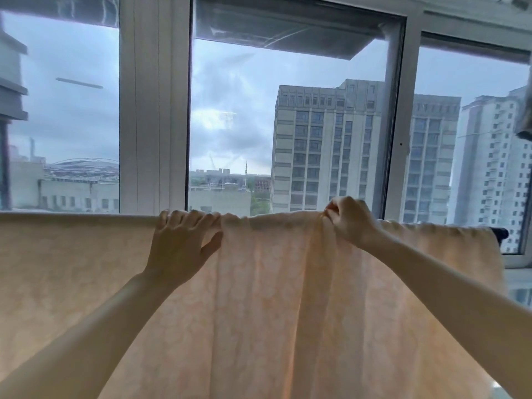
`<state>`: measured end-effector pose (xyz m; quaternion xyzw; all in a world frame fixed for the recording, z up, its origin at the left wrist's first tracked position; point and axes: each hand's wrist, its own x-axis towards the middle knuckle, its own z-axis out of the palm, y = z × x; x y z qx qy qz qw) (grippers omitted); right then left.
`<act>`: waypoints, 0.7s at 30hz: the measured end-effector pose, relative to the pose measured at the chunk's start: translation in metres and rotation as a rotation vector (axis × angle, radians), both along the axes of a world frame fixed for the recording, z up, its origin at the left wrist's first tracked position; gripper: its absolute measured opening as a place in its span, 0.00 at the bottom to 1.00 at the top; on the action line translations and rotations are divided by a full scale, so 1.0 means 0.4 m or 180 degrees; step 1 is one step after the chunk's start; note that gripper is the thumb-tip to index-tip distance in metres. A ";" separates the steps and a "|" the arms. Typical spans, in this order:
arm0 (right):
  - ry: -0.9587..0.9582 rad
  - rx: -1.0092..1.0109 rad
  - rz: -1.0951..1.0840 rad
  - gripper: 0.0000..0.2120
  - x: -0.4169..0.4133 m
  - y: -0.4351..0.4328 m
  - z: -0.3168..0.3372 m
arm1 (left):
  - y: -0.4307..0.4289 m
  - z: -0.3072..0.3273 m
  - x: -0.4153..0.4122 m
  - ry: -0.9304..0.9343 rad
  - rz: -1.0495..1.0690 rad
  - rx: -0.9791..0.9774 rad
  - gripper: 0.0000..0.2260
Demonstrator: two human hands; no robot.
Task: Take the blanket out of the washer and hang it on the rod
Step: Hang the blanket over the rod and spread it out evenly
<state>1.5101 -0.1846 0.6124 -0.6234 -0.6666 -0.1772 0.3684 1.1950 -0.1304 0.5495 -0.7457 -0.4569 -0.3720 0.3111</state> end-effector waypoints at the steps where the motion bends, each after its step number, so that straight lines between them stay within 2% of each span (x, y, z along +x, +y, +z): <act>1: -0.0025 -0.0018 0.0047 0.06 -0.003 -0.002 0.004 | -0.001 0.000 0.003 0.0025 0.0036 -0.0004 0.22; 2: -0.0071 -0.0011 0.0121 0.06 -0.009 -0.004 0.009 | -0.003 0.001 0.006 0.0033 0.0069 -0.0007 0.22; 6: -0.0325 0.0113 0.0623 0.20 -0.077 -0.024 0.020 | 0.000 -0.002 0.015 0.0027 0.0153 0.0007 0.22; 9: -0.0733 0.0038 0.1005 0.16 -0.152 -0.014 -0.001 | 0.006 -0.005 0.017 0.0020 0.0196 0.0011 0.21; 12: -0.1094 0.0126 0.1075 0.13 -0.197 0.023 -0.029 | 0.009 -0.006 0.015 0.0000 0.0173 0.0016 0.21; 18: -0.0248 0.0303 0.1230 0.04 -0.212 0.060 -0.015 | 0.013 -0.006 0.008 -0.0003 0.0126 0.0080 0.21; 21: -0.0241 0.0304 0.1006 0.04 -0.194 0.073 0.001 | 0.012 -0.005 0.013 0.0013 0.0142 0.0045 0.21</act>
